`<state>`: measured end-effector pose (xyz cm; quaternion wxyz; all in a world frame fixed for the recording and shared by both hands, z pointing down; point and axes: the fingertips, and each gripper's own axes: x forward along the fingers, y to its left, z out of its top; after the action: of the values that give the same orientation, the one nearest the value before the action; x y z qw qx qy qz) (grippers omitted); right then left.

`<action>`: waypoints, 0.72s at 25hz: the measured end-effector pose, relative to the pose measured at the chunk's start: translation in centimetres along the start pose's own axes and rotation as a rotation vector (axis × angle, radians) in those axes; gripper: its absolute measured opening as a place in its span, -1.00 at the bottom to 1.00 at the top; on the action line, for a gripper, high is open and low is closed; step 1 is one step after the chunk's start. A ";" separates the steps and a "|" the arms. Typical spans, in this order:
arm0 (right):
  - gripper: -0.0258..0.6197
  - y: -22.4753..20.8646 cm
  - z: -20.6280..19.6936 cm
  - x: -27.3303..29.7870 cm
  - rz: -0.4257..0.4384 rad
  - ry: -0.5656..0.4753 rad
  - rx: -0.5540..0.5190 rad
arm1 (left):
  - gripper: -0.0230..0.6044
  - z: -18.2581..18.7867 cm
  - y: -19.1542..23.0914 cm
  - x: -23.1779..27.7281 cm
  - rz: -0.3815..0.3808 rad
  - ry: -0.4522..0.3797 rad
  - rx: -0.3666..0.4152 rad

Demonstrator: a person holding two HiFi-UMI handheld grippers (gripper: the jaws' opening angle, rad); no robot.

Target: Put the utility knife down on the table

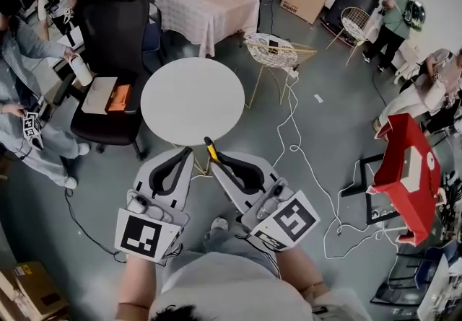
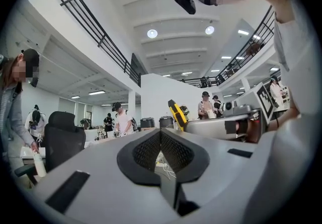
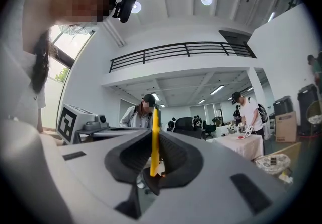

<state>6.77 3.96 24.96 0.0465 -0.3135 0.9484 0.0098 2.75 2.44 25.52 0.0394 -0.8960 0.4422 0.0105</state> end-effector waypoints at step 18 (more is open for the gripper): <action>-0.77 -5.9 -0.5 4.0 0.018 -0.008 0.048 | -0.89 -0.6 4.4 5.6 0.030 0.025 0.006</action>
<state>7.09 -3.18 25.18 0.0577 -0.3037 0.9510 -0.0113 2.65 -4.76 25.55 0.0365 -0.8893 0.4559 -0.0015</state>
